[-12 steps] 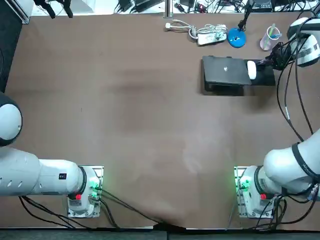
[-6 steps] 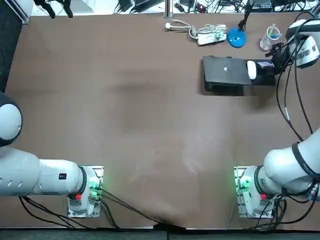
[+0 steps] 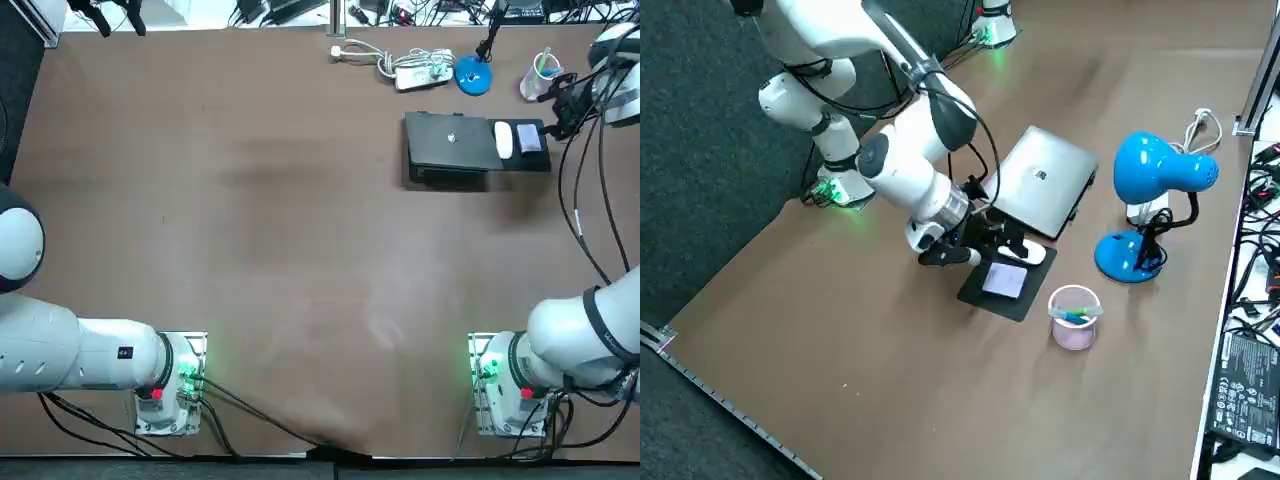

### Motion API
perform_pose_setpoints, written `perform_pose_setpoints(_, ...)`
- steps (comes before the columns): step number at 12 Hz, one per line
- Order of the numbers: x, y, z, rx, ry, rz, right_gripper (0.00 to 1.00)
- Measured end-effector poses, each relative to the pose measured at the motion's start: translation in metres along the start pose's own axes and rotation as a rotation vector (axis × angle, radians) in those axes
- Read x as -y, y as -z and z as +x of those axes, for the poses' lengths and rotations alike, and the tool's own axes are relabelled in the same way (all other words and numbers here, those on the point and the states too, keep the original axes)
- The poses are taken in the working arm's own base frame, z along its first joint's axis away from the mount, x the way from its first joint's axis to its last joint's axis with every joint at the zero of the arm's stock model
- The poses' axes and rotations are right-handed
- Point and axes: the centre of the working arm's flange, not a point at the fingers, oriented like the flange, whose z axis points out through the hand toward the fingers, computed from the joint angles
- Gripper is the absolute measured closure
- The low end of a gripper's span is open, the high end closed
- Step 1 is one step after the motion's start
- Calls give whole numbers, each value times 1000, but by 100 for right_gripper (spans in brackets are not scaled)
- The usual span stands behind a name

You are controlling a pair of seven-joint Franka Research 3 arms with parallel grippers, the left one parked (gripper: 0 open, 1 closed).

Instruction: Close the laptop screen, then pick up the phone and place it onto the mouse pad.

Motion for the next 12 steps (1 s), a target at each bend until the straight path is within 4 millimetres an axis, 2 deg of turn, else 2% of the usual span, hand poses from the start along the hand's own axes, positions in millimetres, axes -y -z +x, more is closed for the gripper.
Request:
perform_pose_setpoints(4,0,35,4,29,47,-25,0)
perform_pose_setpoints(7,7,65,-5,41,156,-95,0)
perform_pose_setpoints(9,20,96,-20,28,258,-139,0)
perform_pose_setpoints(10,36,138,-44,12,396,-187,0)
perform_pose_setpoints(12,55,179,-77,10,565,-248,0)
